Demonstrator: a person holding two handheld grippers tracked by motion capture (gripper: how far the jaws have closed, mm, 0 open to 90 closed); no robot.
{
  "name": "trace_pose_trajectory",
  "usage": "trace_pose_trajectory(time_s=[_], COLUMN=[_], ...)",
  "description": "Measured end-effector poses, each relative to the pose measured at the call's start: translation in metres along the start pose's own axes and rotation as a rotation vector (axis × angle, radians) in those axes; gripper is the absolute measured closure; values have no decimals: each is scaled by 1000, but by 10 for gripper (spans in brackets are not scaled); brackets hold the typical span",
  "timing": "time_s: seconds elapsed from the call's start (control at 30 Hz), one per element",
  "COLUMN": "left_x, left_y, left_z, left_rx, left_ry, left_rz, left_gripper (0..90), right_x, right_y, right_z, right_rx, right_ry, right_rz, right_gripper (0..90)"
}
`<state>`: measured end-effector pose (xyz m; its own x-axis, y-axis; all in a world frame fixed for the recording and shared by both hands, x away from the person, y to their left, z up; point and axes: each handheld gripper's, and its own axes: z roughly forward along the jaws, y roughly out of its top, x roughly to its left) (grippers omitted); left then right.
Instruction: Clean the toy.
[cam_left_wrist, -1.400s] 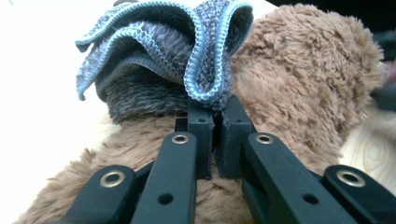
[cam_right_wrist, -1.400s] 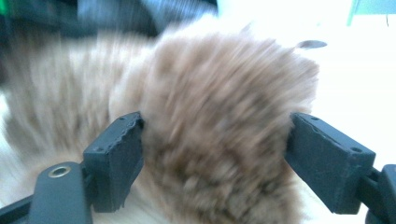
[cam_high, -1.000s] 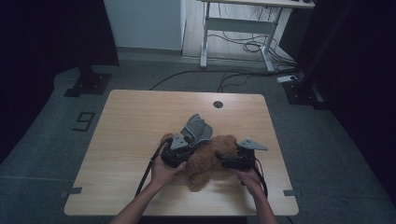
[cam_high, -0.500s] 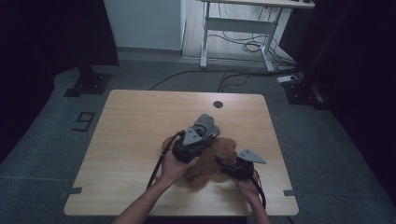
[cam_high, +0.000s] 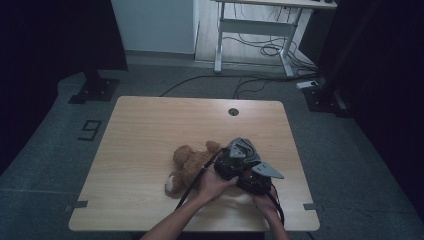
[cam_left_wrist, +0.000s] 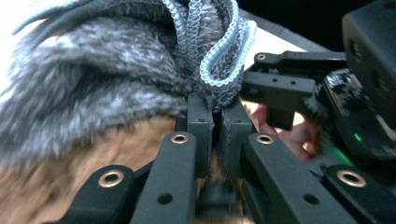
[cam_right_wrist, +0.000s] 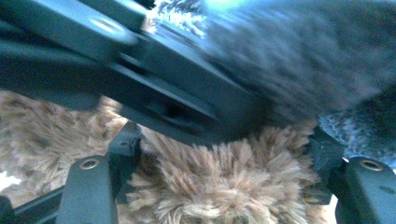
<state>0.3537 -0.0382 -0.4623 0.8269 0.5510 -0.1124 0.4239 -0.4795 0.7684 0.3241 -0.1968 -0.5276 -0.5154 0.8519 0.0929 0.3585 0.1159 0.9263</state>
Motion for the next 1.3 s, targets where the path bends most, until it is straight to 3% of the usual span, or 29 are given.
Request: trace_pose_trajectory(time_s=[0.1,0.2,0.3,0.47,0.67,0.77,0.9,1.0,1.07,1.13,1.23,1.3], left_x=[6,20,37,42,64,77,96,108,115,119,119,115], left_y=[-13,-32,-52,-70,-89,-95,-108,-120,-128,-130,-117,-101], left_z=[-18,-34,-54,-88,-114,-126,-128,-117,-110,-109,-117,-123], left_rx=[-7,7,-30,-65,-63,-63,-31,39,59,45,5,-36], left_ry=[24,66,33,65,100,147,211,277,262,246,248,227], left_rz=[-9,-39,-119,-123,-173,-195,-236,-264,-295,-320,-311,-301], left_gripper=[847,848,850,851,849,848,849,848,848,848,847,847], right_x=[0,0,0,0,0,-1,-1,-1,-2,-2,-1,-1], right_y=[0,0,0,0,0,0,0,0,0,0,-1,-1], right_z=[0,0,0,0,1,1,1,2,1,1,2,4], right_rx=[1,-1,-1,-3,-8,-11,-11,-14,-13,-15,-20,-26], right_ry=[-10,-10,-7,-8,-10,-10,-9,-10,-9,-10,-15,-18], right_rz=[-1,8,7,9,12,14,17,19,21,22,25,26], right_gripper=[328,328,328,327,327,327,326,326,327,327,332,349])
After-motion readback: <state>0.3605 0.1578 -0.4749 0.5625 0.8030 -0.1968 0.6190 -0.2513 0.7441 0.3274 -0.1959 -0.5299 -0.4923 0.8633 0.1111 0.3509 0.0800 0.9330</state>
